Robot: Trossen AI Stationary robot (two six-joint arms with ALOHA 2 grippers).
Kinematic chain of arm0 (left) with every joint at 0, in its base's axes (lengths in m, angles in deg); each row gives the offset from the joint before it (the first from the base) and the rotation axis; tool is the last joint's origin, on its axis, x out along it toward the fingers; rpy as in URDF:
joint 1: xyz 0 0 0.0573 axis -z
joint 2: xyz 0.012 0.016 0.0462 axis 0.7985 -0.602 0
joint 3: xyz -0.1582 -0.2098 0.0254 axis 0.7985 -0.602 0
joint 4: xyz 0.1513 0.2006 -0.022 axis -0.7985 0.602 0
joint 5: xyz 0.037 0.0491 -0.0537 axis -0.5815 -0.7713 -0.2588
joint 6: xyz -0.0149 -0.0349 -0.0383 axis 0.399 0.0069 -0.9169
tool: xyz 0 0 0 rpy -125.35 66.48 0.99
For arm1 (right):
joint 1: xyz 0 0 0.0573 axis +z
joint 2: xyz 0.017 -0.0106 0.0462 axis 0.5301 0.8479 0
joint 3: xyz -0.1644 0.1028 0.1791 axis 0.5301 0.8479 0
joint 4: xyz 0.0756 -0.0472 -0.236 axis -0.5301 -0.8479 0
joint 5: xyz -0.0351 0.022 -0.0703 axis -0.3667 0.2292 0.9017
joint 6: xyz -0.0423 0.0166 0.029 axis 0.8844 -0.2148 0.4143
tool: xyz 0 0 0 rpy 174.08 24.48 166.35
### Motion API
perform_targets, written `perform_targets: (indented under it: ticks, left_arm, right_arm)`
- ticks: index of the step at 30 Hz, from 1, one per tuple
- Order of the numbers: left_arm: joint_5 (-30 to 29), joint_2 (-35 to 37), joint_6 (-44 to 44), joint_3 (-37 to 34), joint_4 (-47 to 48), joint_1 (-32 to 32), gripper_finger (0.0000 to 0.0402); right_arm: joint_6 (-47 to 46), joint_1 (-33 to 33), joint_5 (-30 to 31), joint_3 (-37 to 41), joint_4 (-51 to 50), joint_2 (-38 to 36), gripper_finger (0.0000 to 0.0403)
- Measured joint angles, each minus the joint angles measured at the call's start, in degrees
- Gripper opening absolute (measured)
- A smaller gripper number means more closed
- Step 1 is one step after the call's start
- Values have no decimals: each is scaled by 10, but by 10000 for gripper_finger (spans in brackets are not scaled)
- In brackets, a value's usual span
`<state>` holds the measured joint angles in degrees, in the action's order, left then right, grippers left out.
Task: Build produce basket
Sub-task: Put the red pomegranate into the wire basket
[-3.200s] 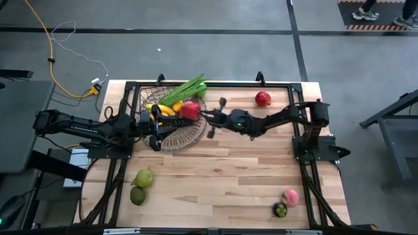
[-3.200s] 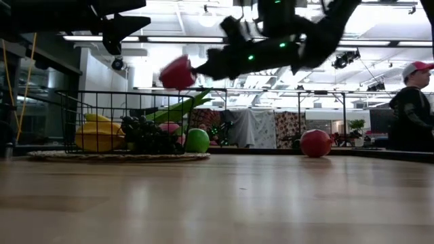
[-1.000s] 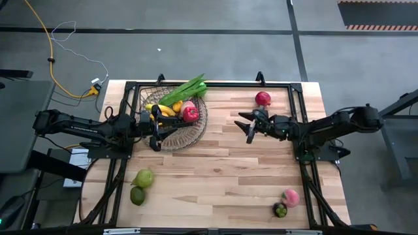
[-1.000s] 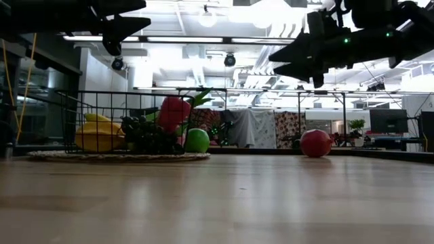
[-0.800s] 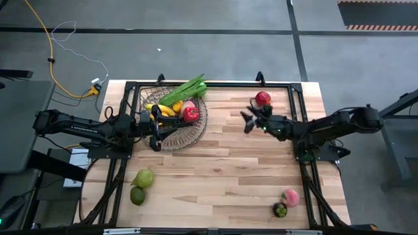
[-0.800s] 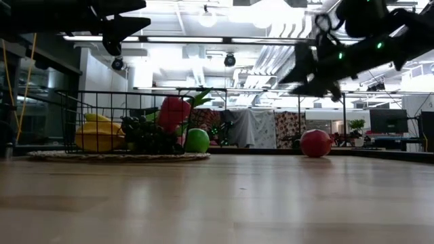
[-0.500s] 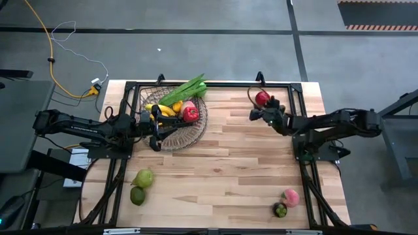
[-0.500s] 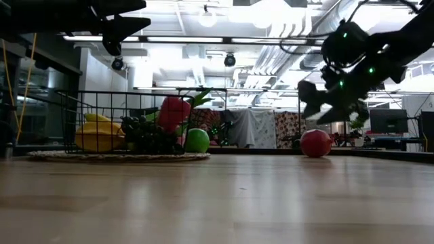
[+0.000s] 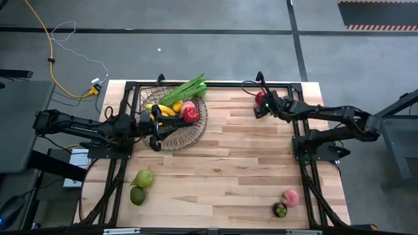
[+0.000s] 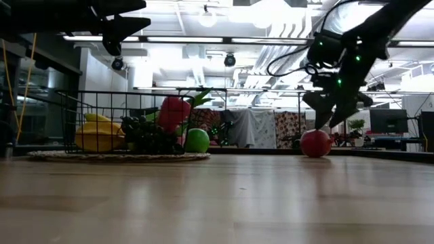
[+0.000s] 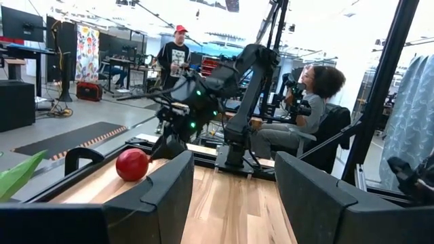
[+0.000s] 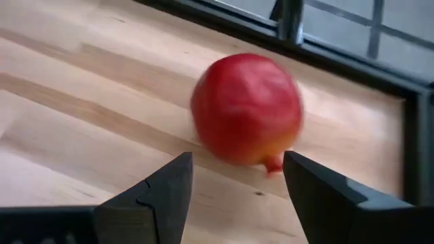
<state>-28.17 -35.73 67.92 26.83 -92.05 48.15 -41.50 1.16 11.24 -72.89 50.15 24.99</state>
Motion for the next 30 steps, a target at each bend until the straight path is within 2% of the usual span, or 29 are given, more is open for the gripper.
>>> perform_targets:
  ticks: [4,11,15,20,30]
  left_arm:
    - [0,0,0,0,0,0,195]
    - [0,0,0,0,0,0,195]
    - [0,0,0,0,0,0,195]
    - [0,0,0,0,0,0,195]
    - [0,0,0,0,0,0,195]
  right_arm:
    - [43,-31,-5,-34,-73,5,219]
    - [147,-82,-98,-29,-98,47,219]
    - [189,-94,-95,-45,-90,72,219]
    - [234,-94,-60,-73,-89,88,220]
    - [298,-109,-62,-91,-119,154,220]
